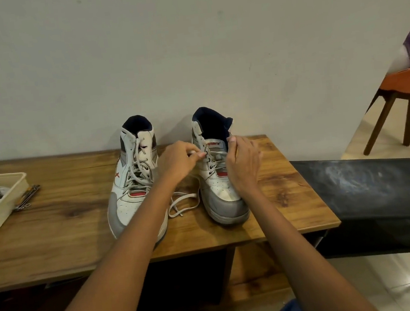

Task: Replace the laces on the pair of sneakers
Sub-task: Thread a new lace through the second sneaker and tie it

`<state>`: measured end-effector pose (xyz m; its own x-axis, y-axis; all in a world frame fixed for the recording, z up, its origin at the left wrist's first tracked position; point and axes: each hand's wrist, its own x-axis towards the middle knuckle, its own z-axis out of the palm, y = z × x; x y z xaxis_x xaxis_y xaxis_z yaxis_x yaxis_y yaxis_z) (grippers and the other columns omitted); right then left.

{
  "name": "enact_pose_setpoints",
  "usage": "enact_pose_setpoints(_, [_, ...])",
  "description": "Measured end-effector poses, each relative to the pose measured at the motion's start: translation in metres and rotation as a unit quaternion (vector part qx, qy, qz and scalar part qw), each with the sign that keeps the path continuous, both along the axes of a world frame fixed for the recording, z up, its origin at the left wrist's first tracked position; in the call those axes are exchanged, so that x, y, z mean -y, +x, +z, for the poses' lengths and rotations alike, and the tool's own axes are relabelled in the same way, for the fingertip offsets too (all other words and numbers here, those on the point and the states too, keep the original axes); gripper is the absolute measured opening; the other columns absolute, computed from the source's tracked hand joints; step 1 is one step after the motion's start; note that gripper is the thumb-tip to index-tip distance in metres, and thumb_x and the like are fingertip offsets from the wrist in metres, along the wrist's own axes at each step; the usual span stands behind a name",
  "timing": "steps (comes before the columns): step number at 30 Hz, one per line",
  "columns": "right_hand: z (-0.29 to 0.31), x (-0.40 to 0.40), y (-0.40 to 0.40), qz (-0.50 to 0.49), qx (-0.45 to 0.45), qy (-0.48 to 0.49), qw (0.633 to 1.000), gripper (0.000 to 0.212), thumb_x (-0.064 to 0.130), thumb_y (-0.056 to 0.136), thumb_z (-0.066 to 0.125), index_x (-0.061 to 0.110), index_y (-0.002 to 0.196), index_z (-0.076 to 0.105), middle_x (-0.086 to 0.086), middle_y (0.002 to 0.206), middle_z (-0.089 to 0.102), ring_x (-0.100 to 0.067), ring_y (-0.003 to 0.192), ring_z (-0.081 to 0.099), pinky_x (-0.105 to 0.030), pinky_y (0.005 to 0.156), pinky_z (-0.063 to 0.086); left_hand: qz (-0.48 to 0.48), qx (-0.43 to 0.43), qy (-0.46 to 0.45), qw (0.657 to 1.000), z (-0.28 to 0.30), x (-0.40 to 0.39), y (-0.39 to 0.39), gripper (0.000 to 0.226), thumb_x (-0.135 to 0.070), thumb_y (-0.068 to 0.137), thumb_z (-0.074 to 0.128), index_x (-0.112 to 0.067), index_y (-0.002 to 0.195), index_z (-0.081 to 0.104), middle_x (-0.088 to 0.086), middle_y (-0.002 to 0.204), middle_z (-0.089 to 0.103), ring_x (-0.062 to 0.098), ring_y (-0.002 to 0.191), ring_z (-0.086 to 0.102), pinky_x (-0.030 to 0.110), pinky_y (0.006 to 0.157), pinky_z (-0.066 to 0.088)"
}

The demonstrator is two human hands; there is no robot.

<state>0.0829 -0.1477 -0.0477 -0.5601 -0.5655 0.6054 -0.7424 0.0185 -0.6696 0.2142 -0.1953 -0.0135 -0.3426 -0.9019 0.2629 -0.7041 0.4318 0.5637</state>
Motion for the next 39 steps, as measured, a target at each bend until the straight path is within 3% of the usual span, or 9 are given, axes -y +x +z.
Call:
enact_pose_setpoints(6, [-0.002,0.001,0.002,-0.005,-0.026,0.017,1.000,0.040,0.032,0.096,0.029,0.015,0.094,0.065,0.001,0.093,0.065,-0.011,0.088,0.044,-0.029,0.075,0.020,0.030,0.024,-0.329,0.944,0.001,-0.004,0.002,0.006,-0.016,0.079,0.071,-0.012,0.083,0.074,0.005,0.073,0.068,0.022,0.073,0.054,0.025,0.051,0.033])
enact_pose_setpoints(12, [-0.001,0.002,0.001,-0.003,-0.016,0.018,1.000,0.042,0.032,0.095,0.027,0.015,0.095,0.066,0.000,0.093,0.065,-0.011,0.089,0.044,-0.029,0.074,0.020,0.042,0.077,-0.097,0.991,-0.005,-0.002,0.001,0.018,-0.014,0.089,0.061,-0.022,0.101,0.071,0.008,0.105,0.056,0.025,0.089,0.057,0.031,0.072,0.046])
enact_pose_setpoints(14, [-0.001,0.001,0.001,0.002,-0.012,0.010,1.000,0.041,0.031,0.095,0.028,0.014,0.095,0.066,0.000,0.093,0.065,-0.010,0.088,0.042,-0.028,0.074,0.019,-0.008,0.031,-0.050,0.998,-0.003,-0.001,0.000,0.016,-0.023,0.086,0.065,-0.019,0.100,0.071,0.005,0.101,0.062,0.023,0.095,0.057,0.035,0.085,0.046])
enact_pose_setpoints(18, [-0.001,0.003,0.002,0.003,-0.008,0.010,1.000,0.043,0.031,0.095,0.028,0.013,0.097,0.067,-0.001,0.095,0.066,-0.010,0.089,0.042,-0.028,0.073,0.018,-0.041,-0.035,0.034,0.998,0.003,0.000,0.001,0.032,-0.039,0.089,0.054,-0.011,0.094,0.068,-0.003,0.067,0.059,0.011,0.058,0.051,0.031,0.067,0.045])
enact_pose_setpoints(24, [-0.002,0.003,0.002,0.006,-0.015,0.007,1.000,0.042,0.031,0.095,0.029,0.013,0.097,0.066,-0.001,0.096,0.066,-0.007,0.089,0.040,-0.028,0.074,0.021,-0.027,-0.065,0.082,0.994,-0.005,0.002,-0.002,0.016,-0.025,0.087,0.063,-0.012,0.094,0.067,0.003,0.094,0.066,0.018,0.091,0.059,0.043,0.093,0.046])
enact_pose_setpoints(26, [-0.001,0.002,0.002,0.003,-0.017,0.010,1.000,0.042,0.031,0.095,0.029,0.013,0.098,0.066,-0.001,0.096,0.066,-0.007,0.090,0.040,-0.027,0.073,0.018,-0.016,-0.081,0.057,0.995,-0.003,0.000,-0.003,0.015,-0.022,0.085,0.065,-0.010,0.092,0.068,0.005,0.093,0.068,0.016,0.087,0.060,0.038,0.090,0.048])
enact_pose_setpoints(31, [-0.002,0.000,0.003,-0.020,-0.030,0.017,0.999,0.040,0.030,0.096,0.032,0.015,0.097,0.069,0.002,0.096,0.067,-0.009,0.092,0.044,-0.027,0.073,0.016,0.021,0.045,-0.265,0.963,-0.008,-0.003,-0.001,0.016,-0.021,0.086,0.063,-0.008,0.090,0.069,0.007,0.089,0.066,0.023,0.089,0.056,0.036,0.088,0.037])
enact_pose_setpoints(36, [-0.001,0.003,0.002,-0.018,-0.014,0.020,1.000,0.043,0.033,0.095,0.030,0.016,0.098,0.069,0.003,0.096,0.068,-0.008,0.090,0.042,-0.027,0.073,0.016,0.032,0.139,-0.256,0.956,-0.019,-0.005,-0.006,0.012,-0.008,0.090,0.055,-0.004,0.097,0.065,0.010,0.098,0.064,0.026,0.097,0.051,0.035,0.083,0.036])
enact_pose_setpoints(39, [-0.003,0.003,0.002,-0.010,-0.008,0.013,1.000,0.041,0.031,0.096,0.031,0.015,0.098,0.068,0.002,0.096,0.067,-0.008,0.090,0.041,-0.028,0.074,0.019,0.021,0.087,-0.239,0.967,-0.017,-0.006,-0.004,0.014,-0.002,0.091,0.051,-0.005,0.096,0.064,0.010,0.098,0.063,0.025,0.096,0.050,0.032,0.073,0.040])
